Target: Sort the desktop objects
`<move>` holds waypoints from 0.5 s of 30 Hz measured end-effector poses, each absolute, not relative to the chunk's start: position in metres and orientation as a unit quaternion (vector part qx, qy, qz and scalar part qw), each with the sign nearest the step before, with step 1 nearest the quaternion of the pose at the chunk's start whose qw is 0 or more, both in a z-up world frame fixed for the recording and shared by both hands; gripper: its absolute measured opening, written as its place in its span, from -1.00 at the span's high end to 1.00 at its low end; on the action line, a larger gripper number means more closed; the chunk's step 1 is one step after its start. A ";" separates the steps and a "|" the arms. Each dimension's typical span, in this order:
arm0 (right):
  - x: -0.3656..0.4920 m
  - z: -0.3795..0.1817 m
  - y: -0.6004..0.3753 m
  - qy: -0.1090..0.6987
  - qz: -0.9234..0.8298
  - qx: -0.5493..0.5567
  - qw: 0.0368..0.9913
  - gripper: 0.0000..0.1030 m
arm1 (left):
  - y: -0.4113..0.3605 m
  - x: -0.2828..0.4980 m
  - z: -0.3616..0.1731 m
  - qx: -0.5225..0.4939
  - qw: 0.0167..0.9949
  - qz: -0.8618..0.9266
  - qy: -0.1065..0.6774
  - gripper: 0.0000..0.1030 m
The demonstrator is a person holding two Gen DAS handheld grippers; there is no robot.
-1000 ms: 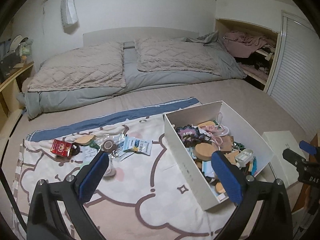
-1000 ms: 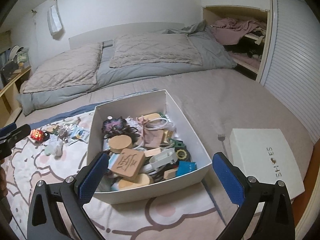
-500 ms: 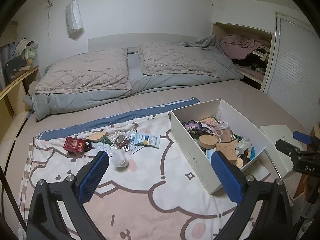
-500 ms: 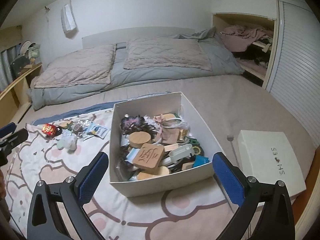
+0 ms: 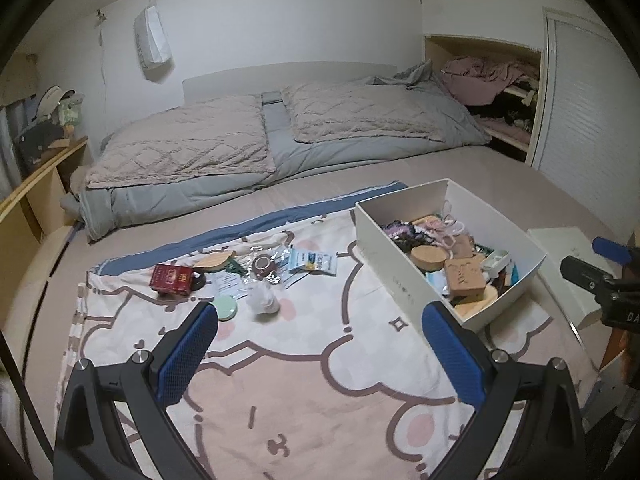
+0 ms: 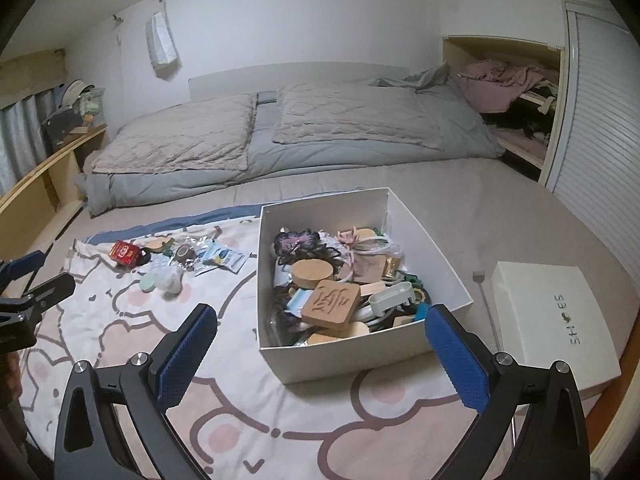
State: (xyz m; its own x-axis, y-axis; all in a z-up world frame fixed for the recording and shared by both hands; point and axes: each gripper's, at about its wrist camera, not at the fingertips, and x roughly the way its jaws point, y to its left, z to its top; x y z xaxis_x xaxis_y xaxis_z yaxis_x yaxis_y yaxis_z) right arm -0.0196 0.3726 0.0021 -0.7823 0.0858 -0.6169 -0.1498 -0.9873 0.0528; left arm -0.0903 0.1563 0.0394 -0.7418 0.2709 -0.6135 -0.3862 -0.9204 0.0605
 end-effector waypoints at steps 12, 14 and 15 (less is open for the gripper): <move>-0.012 -0.003 0.358 0.031 0.942 -0.326 0.076 -1.00 | 0.144 -0.087 0.035 -0.311 0.182 0.928 0.096 -1.00; -0.012 -0.004 0.357 0.029 0.942 -0.326 0.079 -1.00 | 0.144 -0.087 0.035 -0.310 0.182 0.928 0.095 -0.99; -0.013 -0.004 0.356 0.028 0.941 -0.327 0.078 -1.00 | 0.143 -0.087 0.034 -0.309 0.182 0.929 0.094 -0.99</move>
